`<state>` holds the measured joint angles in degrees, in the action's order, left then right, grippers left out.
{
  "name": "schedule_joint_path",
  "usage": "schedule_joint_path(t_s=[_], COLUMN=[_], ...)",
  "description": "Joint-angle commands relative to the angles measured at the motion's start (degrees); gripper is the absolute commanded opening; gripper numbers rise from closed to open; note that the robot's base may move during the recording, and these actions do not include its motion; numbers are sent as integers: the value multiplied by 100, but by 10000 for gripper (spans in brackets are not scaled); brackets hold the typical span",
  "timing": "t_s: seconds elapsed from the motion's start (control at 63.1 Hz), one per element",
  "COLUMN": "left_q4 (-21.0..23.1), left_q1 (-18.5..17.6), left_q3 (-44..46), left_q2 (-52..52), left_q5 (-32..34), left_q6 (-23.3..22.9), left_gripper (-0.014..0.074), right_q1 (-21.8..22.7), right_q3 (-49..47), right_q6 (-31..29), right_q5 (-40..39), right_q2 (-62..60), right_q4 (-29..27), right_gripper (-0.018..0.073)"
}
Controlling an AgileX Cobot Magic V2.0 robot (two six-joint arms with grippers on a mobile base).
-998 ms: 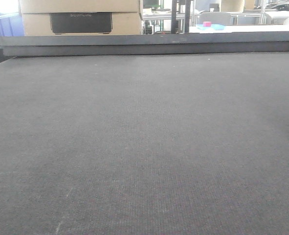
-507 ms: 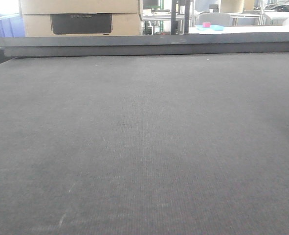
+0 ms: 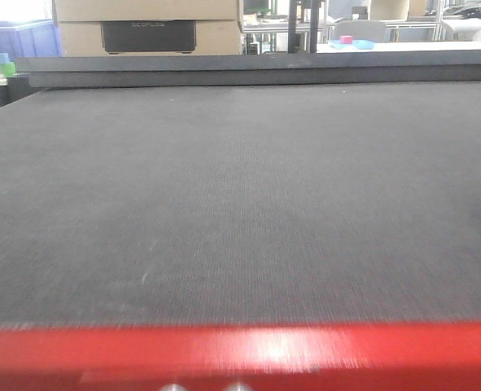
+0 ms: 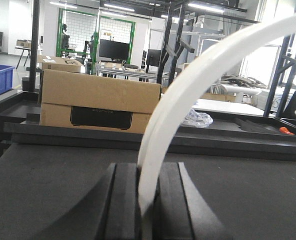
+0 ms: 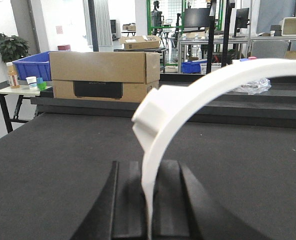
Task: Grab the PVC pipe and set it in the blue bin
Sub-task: 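Drive backward from the table holding both white arcs, then drive across the room past the red table toward the bin shelves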
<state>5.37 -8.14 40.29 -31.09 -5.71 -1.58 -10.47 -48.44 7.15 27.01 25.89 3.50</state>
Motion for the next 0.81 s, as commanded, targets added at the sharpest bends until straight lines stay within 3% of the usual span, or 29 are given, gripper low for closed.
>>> schedule_joint_path(t_s=[0.0, 0.792], left_q4=[0, 0], left_q1=[-45, -45], left_q3=[-4, -4], left_q2=[1, 1], left_q5=[171, 197], left_q6=[3, 3], left_gripper=[-111, -111], right_q1=[-8, -8], right_q3=[4, 4], right_q6=[-29, -29], right_q5=[-95, -94], right_q2=[-25, -40], right_q4=[20, 20], right_gripper=[-167, -167])
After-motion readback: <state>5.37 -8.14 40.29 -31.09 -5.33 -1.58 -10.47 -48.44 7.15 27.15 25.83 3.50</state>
